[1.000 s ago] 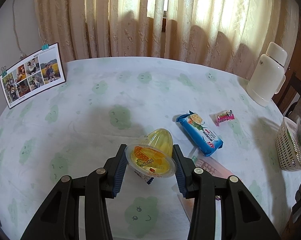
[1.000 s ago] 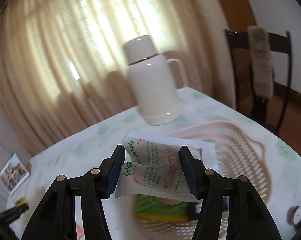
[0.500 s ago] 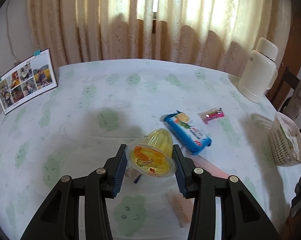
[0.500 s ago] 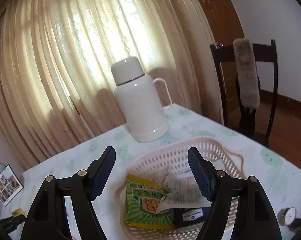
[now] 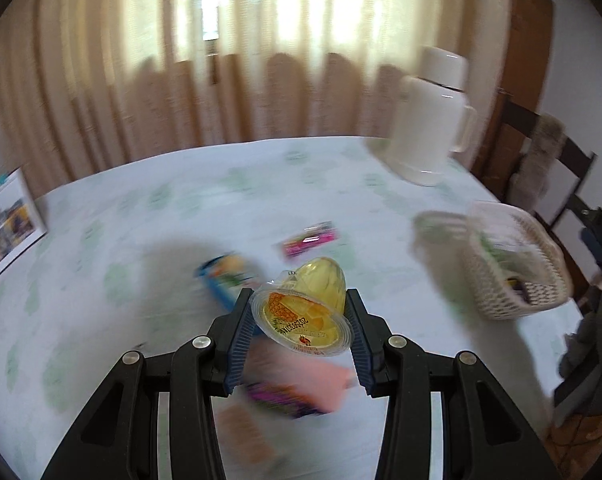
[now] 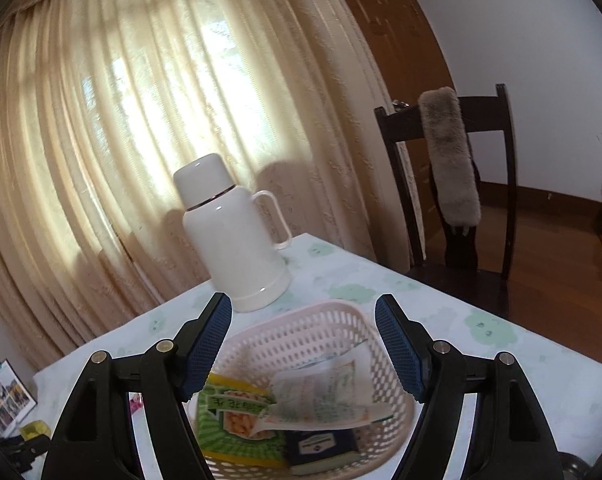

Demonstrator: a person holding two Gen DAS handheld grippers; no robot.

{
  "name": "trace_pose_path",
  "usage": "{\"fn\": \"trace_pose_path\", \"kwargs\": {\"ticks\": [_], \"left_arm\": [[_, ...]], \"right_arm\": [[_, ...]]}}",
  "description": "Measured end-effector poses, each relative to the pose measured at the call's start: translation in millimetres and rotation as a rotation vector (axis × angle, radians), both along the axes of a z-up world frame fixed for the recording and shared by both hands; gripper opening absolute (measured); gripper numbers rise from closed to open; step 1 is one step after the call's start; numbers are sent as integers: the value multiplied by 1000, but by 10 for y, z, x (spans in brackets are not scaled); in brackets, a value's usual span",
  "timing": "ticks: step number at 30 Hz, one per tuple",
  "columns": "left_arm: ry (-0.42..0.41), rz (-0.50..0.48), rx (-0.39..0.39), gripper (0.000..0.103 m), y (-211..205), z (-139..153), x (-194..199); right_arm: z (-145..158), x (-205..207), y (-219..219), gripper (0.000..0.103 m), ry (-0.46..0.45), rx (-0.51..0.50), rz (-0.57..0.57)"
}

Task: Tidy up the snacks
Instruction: 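Carry the bag and jelly cup to the pink basket and release both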

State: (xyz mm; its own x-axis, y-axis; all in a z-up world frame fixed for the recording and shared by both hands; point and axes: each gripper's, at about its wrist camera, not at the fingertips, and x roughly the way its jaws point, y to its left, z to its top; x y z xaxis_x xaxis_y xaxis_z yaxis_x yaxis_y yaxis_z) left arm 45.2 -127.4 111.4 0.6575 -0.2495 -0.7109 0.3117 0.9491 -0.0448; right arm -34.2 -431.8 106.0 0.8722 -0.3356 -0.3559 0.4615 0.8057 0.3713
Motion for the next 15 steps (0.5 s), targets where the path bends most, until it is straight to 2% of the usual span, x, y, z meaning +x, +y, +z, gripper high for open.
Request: {"fn": "trace_pose_path", "kwargs": {"ticks": [15], "left_arm": [[-13, -357, -61, 42, -1509, 85, -71]], "right_arm": [[43, -201, -168, 75, -65, 80, -41]]}}
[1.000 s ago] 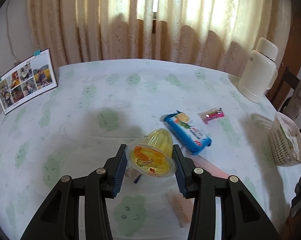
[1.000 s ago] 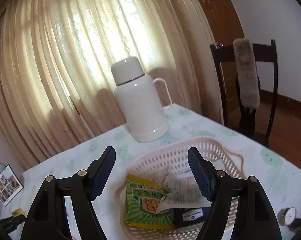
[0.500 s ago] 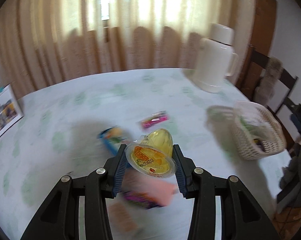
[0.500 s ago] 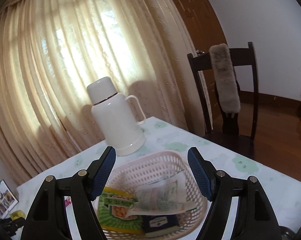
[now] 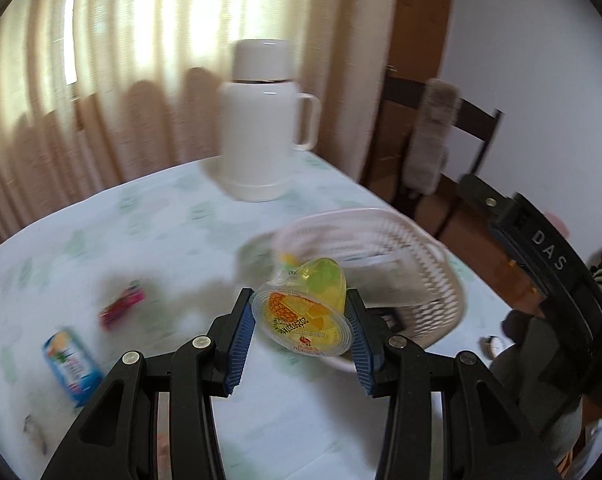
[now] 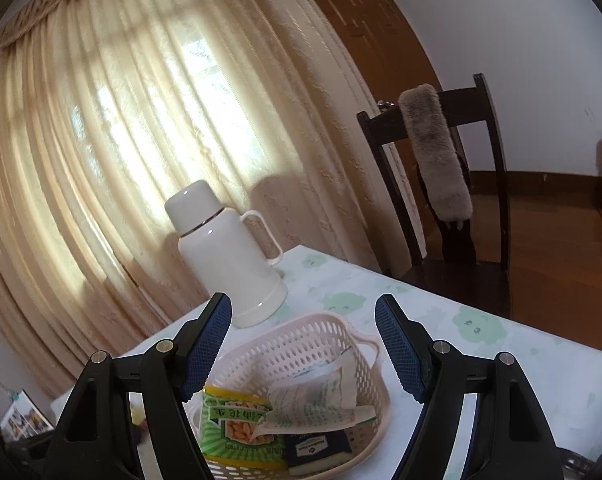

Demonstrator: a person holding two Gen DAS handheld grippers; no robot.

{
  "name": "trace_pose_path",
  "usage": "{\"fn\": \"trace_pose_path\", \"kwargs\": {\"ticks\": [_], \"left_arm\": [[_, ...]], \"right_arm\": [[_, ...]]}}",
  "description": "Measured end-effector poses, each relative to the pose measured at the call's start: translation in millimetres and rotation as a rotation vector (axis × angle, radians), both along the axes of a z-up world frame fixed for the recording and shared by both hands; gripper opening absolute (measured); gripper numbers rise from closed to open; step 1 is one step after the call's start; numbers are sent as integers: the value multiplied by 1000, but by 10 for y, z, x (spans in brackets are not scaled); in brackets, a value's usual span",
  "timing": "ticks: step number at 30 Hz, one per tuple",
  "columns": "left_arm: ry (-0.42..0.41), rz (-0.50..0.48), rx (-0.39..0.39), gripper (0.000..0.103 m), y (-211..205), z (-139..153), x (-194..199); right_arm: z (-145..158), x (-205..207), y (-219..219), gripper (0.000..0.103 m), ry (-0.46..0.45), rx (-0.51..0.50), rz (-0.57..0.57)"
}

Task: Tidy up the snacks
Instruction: 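Carry the bag and jelly cup to the pink basket and release both, then grasp the small silver wrapped snack with the left gripper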

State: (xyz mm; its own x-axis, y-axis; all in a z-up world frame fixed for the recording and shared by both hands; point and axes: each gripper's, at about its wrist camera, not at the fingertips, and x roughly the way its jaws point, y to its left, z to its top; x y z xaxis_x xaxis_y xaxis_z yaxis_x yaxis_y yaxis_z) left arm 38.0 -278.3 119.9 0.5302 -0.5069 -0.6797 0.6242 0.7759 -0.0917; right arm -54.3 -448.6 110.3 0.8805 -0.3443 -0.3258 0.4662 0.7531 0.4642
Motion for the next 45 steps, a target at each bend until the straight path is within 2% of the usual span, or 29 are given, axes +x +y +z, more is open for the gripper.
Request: {"fn": "trace_pose_path", "kwargs": {"ticks": [1, 2, 3, 5, 12, 22, 39, 45], "left_arm": [[1, -17, -3, 42, -72, -16, -14], [-1, -29, -8, 49, -132, -26, -13], [-1, -41, -20, 65, -186, -37, -16], [1, -54, -45, 84, -232, -65, -24], [4, 25, -37, 83, -32, -95, 46], [-30, 130, -34, 83, 435, 16, 69], [-18, 454, -23, 84, 1789, 36, 138], [-10, 552, -10, 84, 2256, -63, 135]], "right_arm": [[0, -12, -12, 75, -4, 6, -4], [0, -20, -21, 75, -7, 12, -5], [1, -26, -25, 75, -9, 15, -5], [3, -27, -26, 75, -9, 15, -4], [9, -20, 9, 75, 2, 9, 9], [7, 20, 116, 75, 1, -29, 34], [-84, 257, 999, 75, 41, -264, 302], [-181, 313, 1248, 75, 75, -319, 388]]}}
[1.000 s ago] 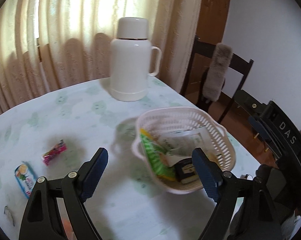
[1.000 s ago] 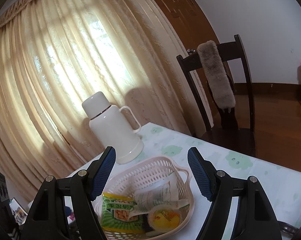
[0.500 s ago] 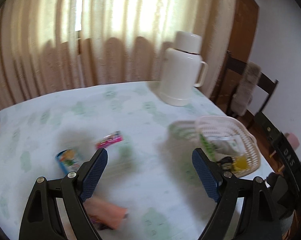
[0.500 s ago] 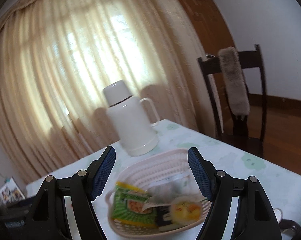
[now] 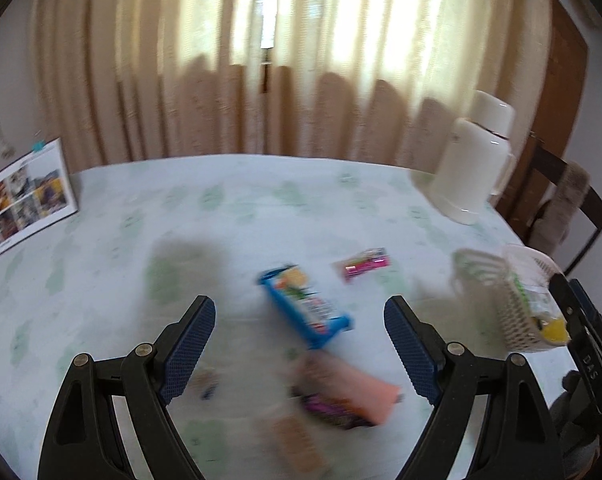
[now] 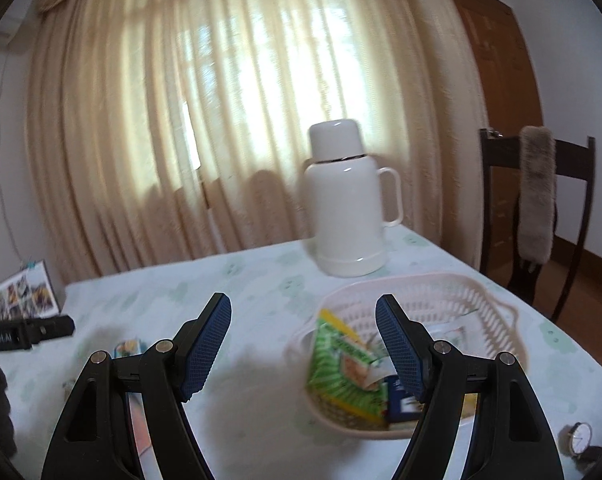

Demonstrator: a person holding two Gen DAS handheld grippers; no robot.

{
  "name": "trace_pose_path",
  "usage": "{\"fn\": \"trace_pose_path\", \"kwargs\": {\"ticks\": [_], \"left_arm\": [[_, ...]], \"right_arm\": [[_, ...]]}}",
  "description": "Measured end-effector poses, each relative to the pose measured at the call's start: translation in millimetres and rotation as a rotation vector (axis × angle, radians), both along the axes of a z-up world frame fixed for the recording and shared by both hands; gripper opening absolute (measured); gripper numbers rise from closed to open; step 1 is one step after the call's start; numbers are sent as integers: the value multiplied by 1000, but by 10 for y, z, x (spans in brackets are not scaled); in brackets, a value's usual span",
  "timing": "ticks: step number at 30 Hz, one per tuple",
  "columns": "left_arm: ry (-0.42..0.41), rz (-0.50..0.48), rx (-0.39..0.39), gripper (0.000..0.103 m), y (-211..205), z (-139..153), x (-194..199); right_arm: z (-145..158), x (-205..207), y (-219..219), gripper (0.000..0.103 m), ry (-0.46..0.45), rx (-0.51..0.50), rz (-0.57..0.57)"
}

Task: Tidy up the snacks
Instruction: 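Grasp the small silver wrapped snack with the left gripper, then grasp the long orange bag with the right gripper while the left gripper holds the silver snack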

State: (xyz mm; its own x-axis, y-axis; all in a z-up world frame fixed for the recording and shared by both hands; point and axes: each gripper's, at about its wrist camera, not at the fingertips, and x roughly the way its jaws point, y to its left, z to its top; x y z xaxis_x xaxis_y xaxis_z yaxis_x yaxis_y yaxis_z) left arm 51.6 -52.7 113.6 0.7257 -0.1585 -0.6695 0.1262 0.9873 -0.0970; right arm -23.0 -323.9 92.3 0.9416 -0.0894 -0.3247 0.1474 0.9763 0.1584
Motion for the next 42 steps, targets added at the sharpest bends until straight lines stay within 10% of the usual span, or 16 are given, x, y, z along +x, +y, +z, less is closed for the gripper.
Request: {"fn": "trace_pose_path", "kwargs": {"ticks": [19, 42], "left_arm": [[171, 171, 56, 80, 666, -676, 131], [210, 166, 83, 24, 686, -861, 182]], "right_arm": [[-238, 143, 496, 75, 118, -75, 191], [-403, 224, 688, 75, 223, 3, 441]]}}
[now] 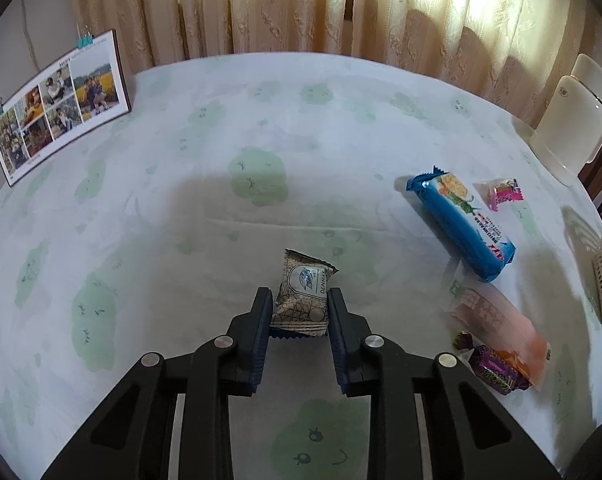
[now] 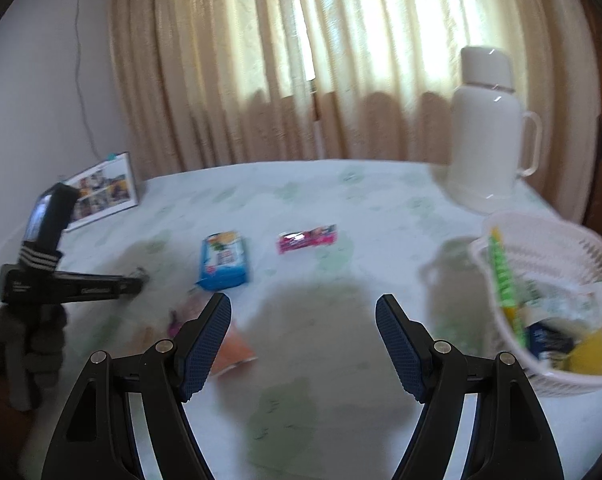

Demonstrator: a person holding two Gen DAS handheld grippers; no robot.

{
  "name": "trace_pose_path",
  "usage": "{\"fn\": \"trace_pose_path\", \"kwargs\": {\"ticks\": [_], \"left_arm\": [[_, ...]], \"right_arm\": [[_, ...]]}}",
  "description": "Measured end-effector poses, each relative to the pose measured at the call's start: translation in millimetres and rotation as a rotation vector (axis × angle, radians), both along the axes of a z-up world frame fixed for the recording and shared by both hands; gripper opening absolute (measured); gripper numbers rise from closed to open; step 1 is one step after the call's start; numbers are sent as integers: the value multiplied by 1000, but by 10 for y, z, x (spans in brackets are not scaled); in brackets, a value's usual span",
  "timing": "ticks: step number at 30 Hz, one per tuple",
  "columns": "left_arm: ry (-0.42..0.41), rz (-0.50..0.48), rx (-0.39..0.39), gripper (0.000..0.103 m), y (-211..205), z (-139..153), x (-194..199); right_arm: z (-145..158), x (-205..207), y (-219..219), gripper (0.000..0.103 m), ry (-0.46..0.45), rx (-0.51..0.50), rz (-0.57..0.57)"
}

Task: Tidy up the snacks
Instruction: 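Grasp the long orange bag with the right gripper while the left gripper holds the silver snack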

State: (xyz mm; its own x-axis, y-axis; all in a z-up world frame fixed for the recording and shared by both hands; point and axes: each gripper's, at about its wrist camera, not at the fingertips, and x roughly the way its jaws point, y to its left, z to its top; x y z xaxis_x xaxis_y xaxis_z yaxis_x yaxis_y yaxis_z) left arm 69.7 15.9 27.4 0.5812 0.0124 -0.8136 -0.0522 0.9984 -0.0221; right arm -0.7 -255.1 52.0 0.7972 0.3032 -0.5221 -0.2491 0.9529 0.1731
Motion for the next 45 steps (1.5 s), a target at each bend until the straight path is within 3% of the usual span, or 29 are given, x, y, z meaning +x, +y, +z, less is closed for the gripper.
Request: {"fn": "trace_pose_path", "kwargs": {"ticks": [16, 23, 29, 36, 42, 45], "left_arm": [[-115, -16, -59, 24, 43, 401, -232], [-114, -30, -89, 24, 48, 445, -289], [-119, -26, -107, 24, 79, 482, -317], [-116, -30, -122, 24, 92, 497, -327], [-111, -38, -119, 24, 65, 488, -337], [-110, -39, -119, 25, 58, 485, -337]], "right_arm": [[-159, 122, 138, 75, 103, 23, 80], [-289, 328, 334, 75, 211, -61, 86], [-234, 489, 659, 75, 193, -182, 141], [-400, 597, 1059, 74, 248, -327, 233], [-397, 577, 1185, 70, 248, -314, 279], [-387, 622, 1222, 61, 255, -306, 288]]}}
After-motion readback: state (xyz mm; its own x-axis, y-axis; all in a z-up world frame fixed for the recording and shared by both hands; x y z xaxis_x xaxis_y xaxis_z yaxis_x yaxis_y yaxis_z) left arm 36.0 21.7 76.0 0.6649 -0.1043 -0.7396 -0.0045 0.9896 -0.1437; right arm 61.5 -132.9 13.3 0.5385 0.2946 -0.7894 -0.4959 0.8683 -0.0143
